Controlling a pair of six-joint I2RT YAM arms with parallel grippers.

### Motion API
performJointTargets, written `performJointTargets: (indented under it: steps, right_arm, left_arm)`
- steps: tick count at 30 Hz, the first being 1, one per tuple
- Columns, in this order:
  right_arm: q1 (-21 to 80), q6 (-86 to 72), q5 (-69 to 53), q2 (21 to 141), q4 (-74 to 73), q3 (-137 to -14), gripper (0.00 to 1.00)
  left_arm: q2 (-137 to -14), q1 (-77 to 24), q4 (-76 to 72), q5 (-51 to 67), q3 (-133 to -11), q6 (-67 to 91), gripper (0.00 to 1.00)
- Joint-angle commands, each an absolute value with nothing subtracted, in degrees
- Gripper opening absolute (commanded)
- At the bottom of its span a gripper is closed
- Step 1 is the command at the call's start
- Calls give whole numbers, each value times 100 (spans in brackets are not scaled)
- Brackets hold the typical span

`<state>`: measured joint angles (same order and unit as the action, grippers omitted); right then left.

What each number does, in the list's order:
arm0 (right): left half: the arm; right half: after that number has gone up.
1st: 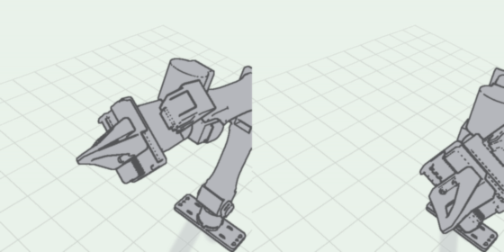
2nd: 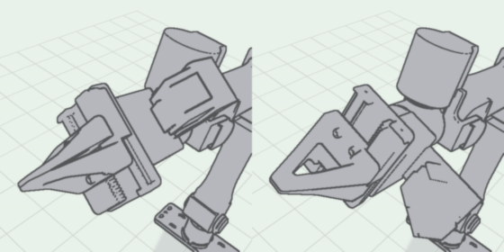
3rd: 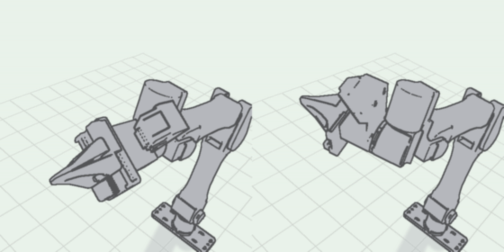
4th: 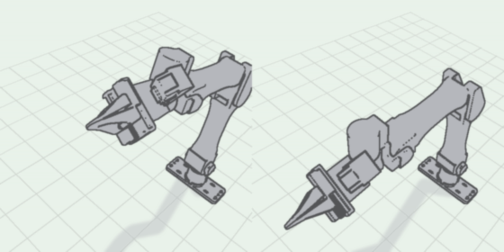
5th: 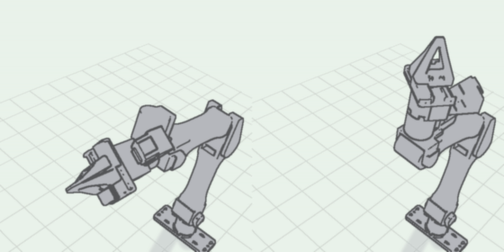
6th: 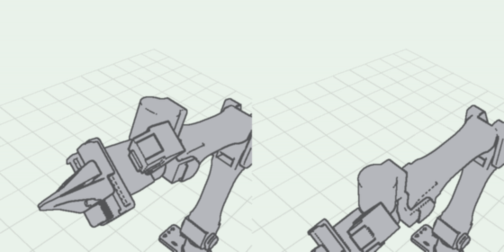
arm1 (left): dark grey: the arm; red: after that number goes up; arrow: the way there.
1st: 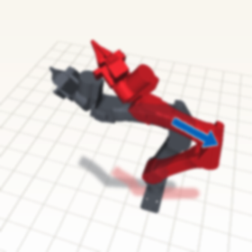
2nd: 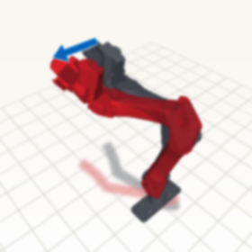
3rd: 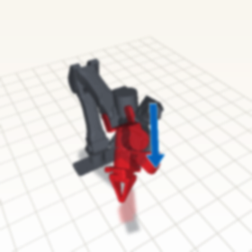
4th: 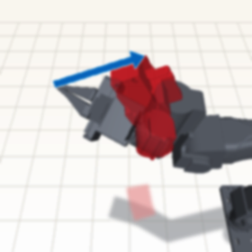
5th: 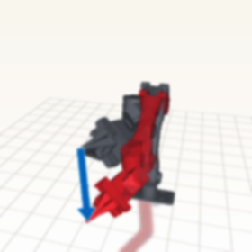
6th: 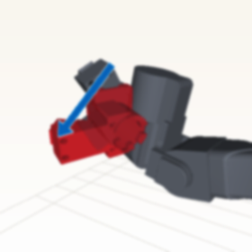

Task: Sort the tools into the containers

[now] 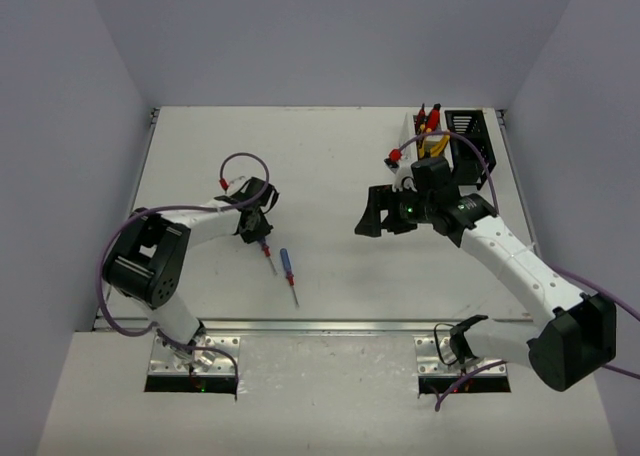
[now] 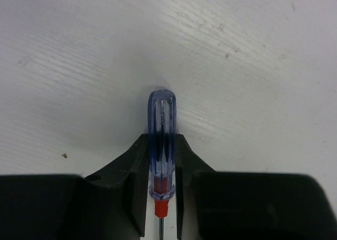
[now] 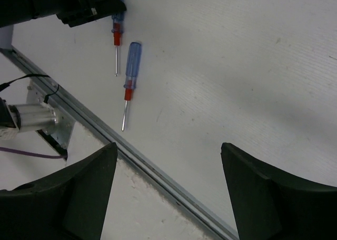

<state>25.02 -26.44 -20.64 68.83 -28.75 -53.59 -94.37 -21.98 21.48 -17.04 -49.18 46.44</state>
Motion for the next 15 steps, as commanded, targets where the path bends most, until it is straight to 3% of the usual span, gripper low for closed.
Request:
performJointTargets:
  steps: [1,4,9,15]
  right_arm:
    - [2521,-2978,-3378,6775,-1722,-4991,84]
    - [2596,-3394,-4252,6891,-473,-4697,88]
    - [2698,-4252,-4664,7222,938,-4780,88]
    - [2759,-4893,-3868,7148,1485,-5092,85]
  left_arm:
    - [-8667,-2079,2212,-2166,-4644,4221,0]
    - [-7837,-2246,1806,-2159,-4462,3837,0]
    - [-6280,-2684,-327,-440,-3565,3022,0]
    - [-5179,-2874,-2399,1302,-2488,2737,0]
